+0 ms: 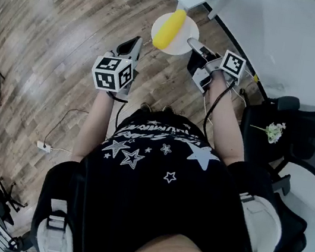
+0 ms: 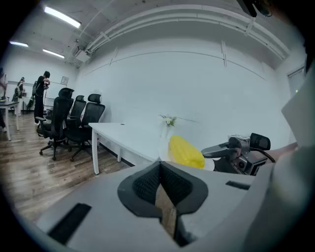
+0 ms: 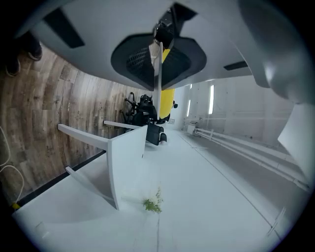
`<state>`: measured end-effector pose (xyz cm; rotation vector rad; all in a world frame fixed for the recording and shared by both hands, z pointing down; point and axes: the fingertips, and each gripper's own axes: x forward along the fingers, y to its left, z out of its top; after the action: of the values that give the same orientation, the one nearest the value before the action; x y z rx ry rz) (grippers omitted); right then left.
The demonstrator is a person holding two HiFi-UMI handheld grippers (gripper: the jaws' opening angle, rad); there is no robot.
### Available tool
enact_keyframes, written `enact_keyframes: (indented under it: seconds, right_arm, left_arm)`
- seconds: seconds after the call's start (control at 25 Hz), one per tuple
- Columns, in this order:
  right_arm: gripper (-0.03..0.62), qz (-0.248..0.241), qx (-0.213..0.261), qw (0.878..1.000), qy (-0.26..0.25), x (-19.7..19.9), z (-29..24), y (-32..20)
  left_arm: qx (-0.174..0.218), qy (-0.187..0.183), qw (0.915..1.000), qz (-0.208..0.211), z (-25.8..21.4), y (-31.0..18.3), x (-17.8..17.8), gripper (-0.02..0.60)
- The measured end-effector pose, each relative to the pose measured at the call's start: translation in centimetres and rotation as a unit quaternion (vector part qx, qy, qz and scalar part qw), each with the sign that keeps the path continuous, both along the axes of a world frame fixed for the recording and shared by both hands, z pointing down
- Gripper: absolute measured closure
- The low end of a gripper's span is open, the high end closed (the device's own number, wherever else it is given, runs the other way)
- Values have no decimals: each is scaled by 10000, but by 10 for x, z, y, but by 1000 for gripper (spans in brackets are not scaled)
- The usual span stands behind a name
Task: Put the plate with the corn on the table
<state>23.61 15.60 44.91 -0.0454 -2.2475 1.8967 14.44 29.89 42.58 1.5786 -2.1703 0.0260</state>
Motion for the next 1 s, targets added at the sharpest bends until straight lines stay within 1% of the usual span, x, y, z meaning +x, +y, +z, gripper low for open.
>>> enact_keyframes:
  seconds: [0.36,0.64,0.84,1.0]
  right_arm:
    - [563,-102,3,9999,-132,8,-3,10]
    - [563,-64,-136,9997,-188,6,-4,24]
    - [563,-48,-105,9998,-145,-1,-1,15]
    - [563,-7,-50,9998,-180,-14,-3,34]
  left_arm:
    - [13,-24,10000,-68,-3,6,9,575]
    - [38,0,9999,-104,-1,20,8,575]
    - [35,98,9998,-159,6,17,-2,575]
    - [90,87,9998,-152,7,41,-15,575]
